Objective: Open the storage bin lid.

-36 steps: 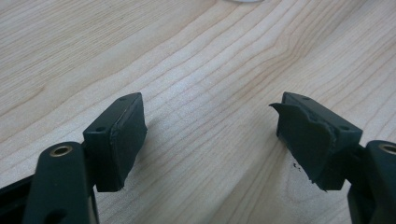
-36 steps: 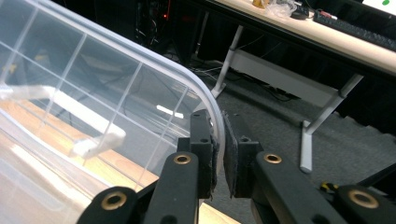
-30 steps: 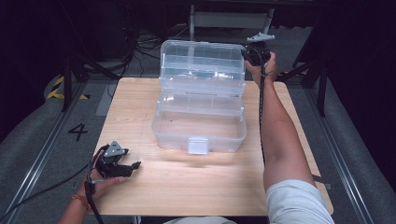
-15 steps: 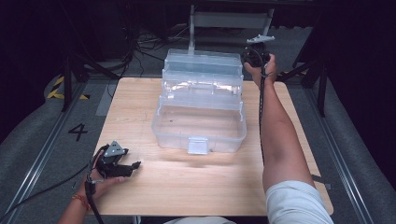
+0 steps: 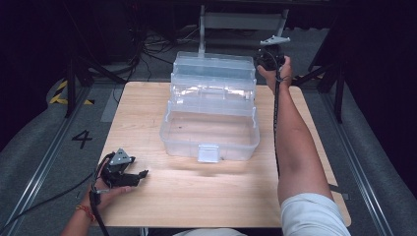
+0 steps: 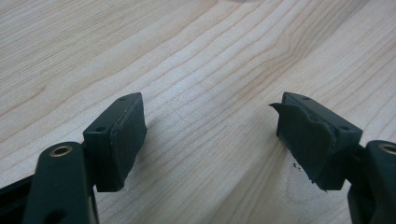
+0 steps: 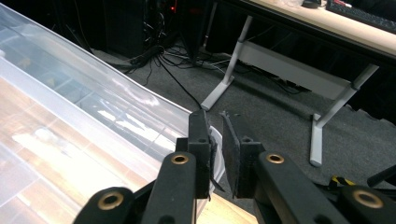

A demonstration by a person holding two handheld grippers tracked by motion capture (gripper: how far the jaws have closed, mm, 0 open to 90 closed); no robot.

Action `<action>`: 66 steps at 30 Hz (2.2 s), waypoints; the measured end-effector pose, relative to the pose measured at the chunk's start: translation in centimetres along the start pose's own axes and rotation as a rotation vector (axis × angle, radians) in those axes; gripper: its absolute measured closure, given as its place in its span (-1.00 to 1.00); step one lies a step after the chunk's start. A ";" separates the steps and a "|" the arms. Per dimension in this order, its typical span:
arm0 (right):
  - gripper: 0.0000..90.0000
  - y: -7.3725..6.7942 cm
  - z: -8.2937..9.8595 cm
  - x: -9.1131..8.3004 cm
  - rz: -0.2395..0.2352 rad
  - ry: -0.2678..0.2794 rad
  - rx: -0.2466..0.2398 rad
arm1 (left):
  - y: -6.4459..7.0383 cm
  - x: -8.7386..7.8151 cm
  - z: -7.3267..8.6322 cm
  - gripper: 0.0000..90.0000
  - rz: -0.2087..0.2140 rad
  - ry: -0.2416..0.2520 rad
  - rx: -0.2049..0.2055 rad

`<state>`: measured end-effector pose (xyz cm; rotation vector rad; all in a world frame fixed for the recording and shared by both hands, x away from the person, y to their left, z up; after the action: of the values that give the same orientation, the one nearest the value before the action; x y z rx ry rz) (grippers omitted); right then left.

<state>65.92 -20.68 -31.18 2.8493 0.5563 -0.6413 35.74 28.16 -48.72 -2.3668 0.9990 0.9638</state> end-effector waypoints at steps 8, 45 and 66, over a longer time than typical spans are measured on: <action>0.79 -0.4 0.2 -0.7 -0.014 0.005 -0.014 | 0.0 0.0 0.0 -0.45 -0.001 0.003 -0.005; 0.20 -2.7 4.9 -11.2 -0.087 -0.008 -0.106 | 0.0 0.1 0.0 -0.45 0.003 0.002 0.004; 0.07 -3.4 9.6 -16.4 -0.131 -0.036 -0.143 | 0.0 0.1 0.0 -0.45 -0.002 0.003 0.005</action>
<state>47.18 -25.17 -32.79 2.6800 0.7558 -0.6446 35.80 28.14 -48.79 -2.3656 0.9989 0.9554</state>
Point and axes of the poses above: each handheld gripper's, and its own axes: x roughly forward along the jaws, z roughly out of its underside, y roughly to its right, the point moved 1 cm from there along x, roughly forward along the jaws, and after that the axes turned 8 degrees about x, right-handed, at the moved point
